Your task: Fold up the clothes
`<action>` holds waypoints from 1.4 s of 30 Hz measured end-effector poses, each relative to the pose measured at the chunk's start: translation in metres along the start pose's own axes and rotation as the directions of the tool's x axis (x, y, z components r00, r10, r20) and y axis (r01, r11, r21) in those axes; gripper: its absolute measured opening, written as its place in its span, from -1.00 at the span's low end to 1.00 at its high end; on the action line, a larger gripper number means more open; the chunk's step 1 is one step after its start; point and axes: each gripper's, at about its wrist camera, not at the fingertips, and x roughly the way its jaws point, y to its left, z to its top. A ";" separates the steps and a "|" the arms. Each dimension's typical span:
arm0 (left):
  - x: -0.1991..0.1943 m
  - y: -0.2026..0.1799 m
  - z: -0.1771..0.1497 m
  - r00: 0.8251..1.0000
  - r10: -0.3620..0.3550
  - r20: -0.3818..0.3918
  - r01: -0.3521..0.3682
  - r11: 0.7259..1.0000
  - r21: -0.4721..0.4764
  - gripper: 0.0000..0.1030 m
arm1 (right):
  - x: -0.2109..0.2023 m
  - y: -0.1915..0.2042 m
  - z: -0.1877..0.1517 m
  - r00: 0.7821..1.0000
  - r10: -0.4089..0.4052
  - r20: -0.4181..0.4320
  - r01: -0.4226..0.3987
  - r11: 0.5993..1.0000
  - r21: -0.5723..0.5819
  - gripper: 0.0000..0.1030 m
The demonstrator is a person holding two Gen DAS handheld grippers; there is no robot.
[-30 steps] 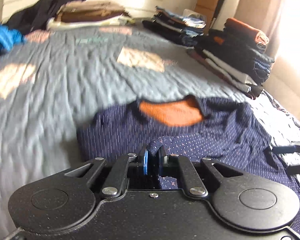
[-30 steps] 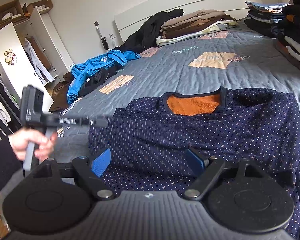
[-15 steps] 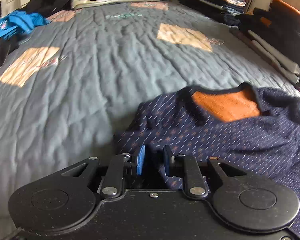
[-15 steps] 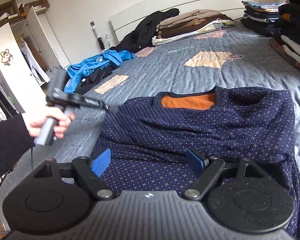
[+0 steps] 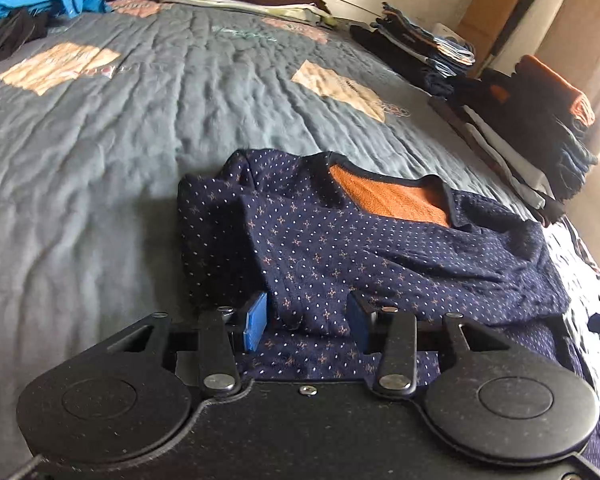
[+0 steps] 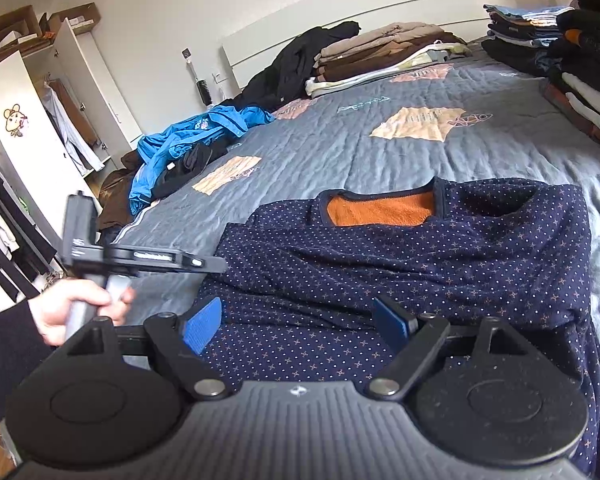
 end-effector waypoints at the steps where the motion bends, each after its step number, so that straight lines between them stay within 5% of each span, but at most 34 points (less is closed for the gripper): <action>1: 0.002 0.000 -0.001 1.000 0.008 -0.003 -0.008 1.000 0.009 -0.58 | 0.000 0.000 0.000 1.000 0.002 0.000 -0.002 1.000 -0.001 0.59; 2: 0.001 0.000 -0.001 1.000 0.007 -0.012 -0.006 1.000 0.019 -0.84 | 0.000 -0.001 0.000 1.000 0.003 -0.001 -0.003 1.000 0.000 0.59; 6: -0.021 0.007 -0.007 0.999 -0.044 -0.013 0.044 0.999 0.023 -0.89 | 0.002 -0.007 -0.001 1.000 -0.010 -0.018 0.010 1.000 0.005 0.60; 13: -0.028 0.017 -0.021 0.996 0.011 -0.089 -0.009 1.000 0.016 -0.91 | -0.003 -0.030 0.003 0.997 -0.079 -0.025 0.080 0.996 0.034 0.59; 16: -0.041 0.018 -0.018 0.999 0.002 -0.052 -0.003 1.000 -0.010 -0.87 | -0.011 -0.042 0.006 0.994 -0.110 -0.011 0.110 0.993 0.045 0.60; 18: -0.050 0.007 -0.010 1.000 -0.020 -0.007 0.021 1.000 0.008 -0.72 | -0.019 -0.055 0.011 0.991 -0.133 0.007 0.132 0.989 0.072 0.60; 21: -0.051 -0.031 0.010 0.996 -0.076 0.037 0.072 0.991 0.110 -0.15 | -0.035 -0.076 0.018 0.984 -0.172 0.048 0.165 0.978 0.127 0.60; 26: -0.013 -0.129 0.046 0.977 -0.213 0.028 0.194 0.932 0.305 -0.03 | -0.059 -0.106 0.023 0.967 -0.242 0.082 0.228 0.961 0.157 0.60; 33: 0.082 -0.258 0.060 0.952 -0.284 -0.117 0.303 0.801 0.516 -0.04 | -0.069 -0.129 0.010 0.965 -0.262 0.021 0.260 0.963 0.076 0.61; 42: 0.169 -0.307 0.058 0.914 -0.291 -0.283 0.400 0.766 0.504 0.00 | -0.051 -0.135 -0.008 0.945 -0.321 -0.062 0.312 0.943 -0.117 0.61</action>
